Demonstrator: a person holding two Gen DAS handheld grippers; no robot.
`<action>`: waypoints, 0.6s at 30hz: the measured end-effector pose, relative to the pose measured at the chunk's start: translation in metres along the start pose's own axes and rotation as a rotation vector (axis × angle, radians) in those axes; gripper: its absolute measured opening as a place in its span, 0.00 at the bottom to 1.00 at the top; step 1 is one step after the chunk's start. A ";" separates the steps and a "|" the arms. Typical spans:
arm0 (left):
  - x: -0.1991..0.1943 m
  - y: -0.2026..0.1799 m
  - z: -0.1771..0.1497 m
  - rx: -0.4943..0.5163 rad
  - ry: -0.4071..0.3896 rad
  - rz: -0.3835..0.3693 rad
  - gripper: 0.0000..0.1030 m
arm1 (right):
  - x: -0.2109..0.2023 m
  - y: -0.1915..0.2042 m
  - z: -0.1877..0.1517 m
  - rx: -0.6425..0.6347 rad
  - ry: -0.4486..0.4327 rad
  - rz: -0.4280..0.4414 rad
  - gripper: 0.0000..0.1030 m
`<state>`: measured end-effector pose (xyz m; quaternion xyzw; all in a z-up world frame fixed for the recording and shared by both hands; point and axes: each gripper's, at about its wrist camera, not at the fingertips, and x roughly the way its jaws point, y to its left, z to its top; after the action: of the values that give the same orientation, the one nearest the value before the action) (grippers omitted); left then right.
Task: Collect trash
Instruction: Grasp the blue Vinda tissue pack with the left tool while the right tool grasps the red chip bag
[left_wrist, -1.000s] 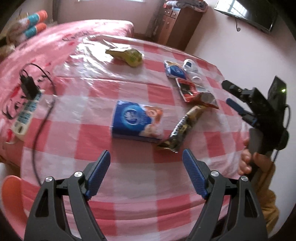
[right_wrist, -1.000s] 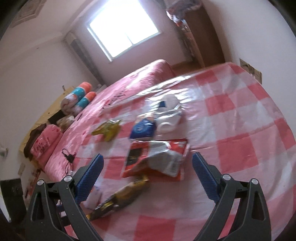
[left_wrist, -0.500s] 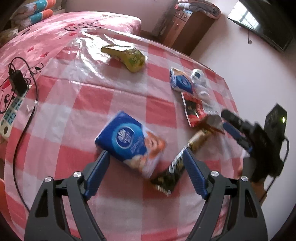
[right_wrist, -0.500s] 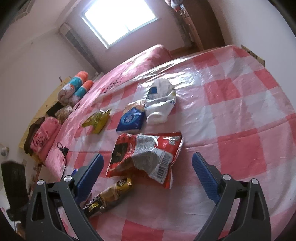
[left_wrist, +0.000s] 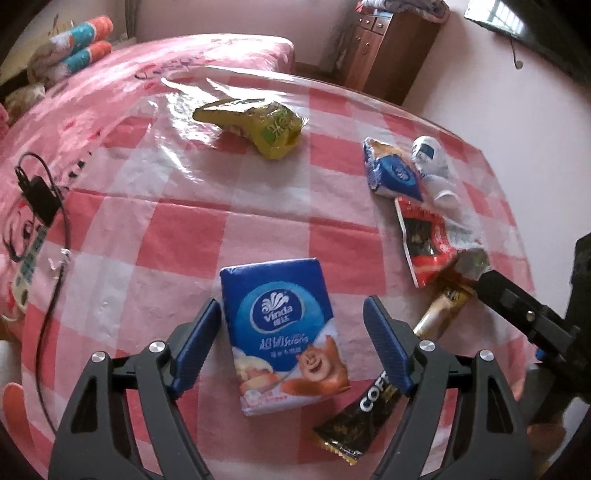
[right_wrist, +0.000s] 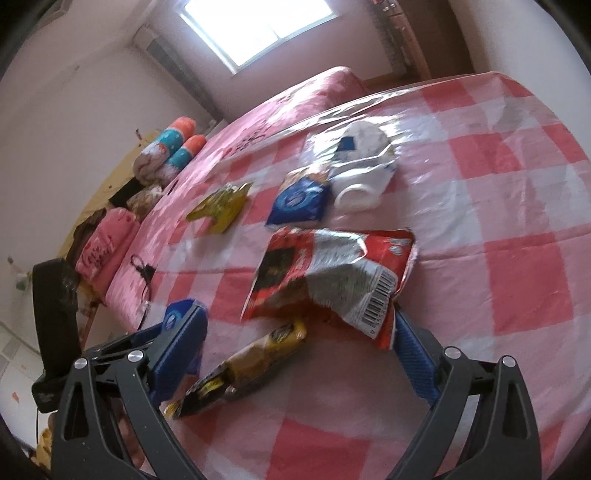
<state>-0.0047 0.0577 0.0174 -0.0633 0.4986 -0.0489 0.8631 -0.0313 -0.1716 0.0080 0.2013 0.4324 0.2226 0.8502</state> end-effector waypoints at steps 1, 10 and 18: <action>0.000 -0.001 -0.001 0.009 -0.001 0.012 0.74 | 0.001 0.003 -0.001 -0.004 0.009 0.013 0.92; -0.005 0.003 -0.006 0.036 -0.032 0.052 0.55 | 0.006 0.030 -0.008 -0.055 0.083 0.160 0.92; -0.011 0.005 -0.010 0.047 -0.051 0.043 0.54 | -0.001 0.028 0.007 -0.160 -0.029 -0.063 0.92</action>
<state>-0.0192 0.0634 0.0213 -0.0336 0.4763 -0.0406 0.8777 -0.0322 -0.1502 0.0272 0.1221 0.4068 0.2267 0.8765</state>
